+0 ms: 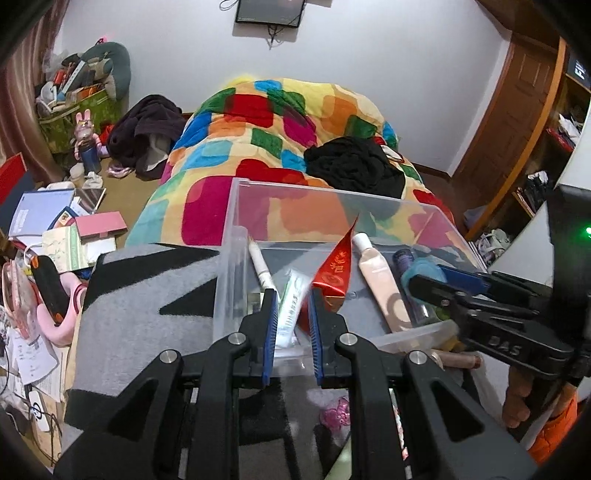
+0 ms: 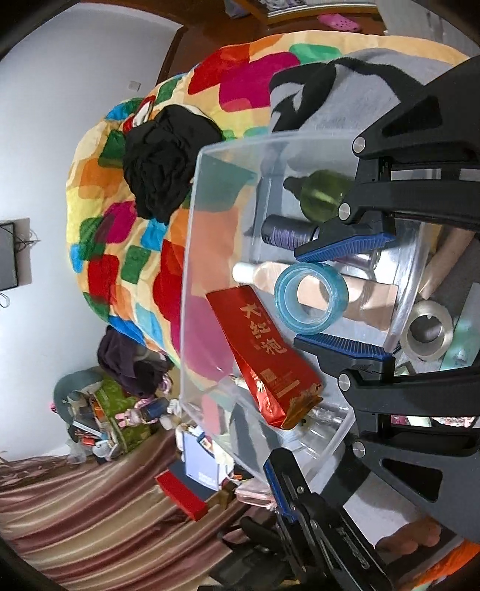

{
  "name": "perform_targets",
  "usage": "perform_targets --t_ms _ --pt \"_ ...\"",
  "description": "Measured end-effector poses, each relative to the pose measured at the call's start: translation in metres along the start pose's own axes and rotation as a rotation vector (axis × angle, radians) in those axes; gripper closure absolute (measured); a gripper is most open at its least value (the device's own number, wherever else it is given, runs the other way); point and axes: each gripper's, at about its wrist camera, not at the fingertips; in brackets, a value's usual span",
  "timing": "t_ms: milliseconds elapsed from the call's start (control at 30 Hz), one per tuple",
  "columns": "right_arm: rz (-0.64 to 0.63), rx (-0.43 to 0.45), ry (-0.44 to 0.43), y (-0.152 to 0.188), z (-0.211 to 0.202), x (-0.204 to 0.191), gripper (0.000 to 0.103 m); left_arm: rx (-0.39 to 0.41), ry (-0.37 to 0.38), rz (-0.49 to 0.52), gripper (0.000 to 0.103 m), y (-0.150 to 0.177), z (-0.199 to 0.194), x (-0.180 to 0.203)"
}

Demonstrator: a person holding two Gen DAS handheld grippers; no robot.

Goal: Organize objects
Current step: 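Lower the toothpaste tube into the bin with the left tool while the right tool drops the tape roll in, then grasp the pale green cylinder with the left tool while the right tool grasps the beige spray can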

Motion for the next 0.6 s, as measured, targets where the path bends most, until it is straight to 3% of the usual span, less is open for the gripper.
perform_targets --t_ms 100,167,267,367,600 --pt "0.009 -0.019 -0.018 0.001 0.001 0.001 0.066 0.001 0.007 0.029 0.088 0.001 -0.005 0.006" --pt "0.011 -0.02 -0.022 0.002 -0.001 0.0 0.057 0.005 0.009 0.048 0.086 0.002 -0.009 0.011" --pt "0.0 0.01 -0.006 0.005 -0.011 -0.002 0.044 0.018 0.013 0.067 0.071 0.006 -0.018 0.018" --pt "-0.022 0.039 0.007 0.007 -0.025 -0.006 0.042 0.031 0.015 0.083 0.061 0.011 -0.026 0.022" --pt "-0.058 0.082 0.039 0.031 -0.059 -0.002 0.037 0.002 0.035 0.13 0.055 0.035 -0.037 0.029"
Point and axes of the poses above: each gripper's, at about its wrist camera, not at the fingertips, and z roughly the way its jaws point, x to its right, y to its underside, and after that the axes turned 8 degrees about -y, right-handed
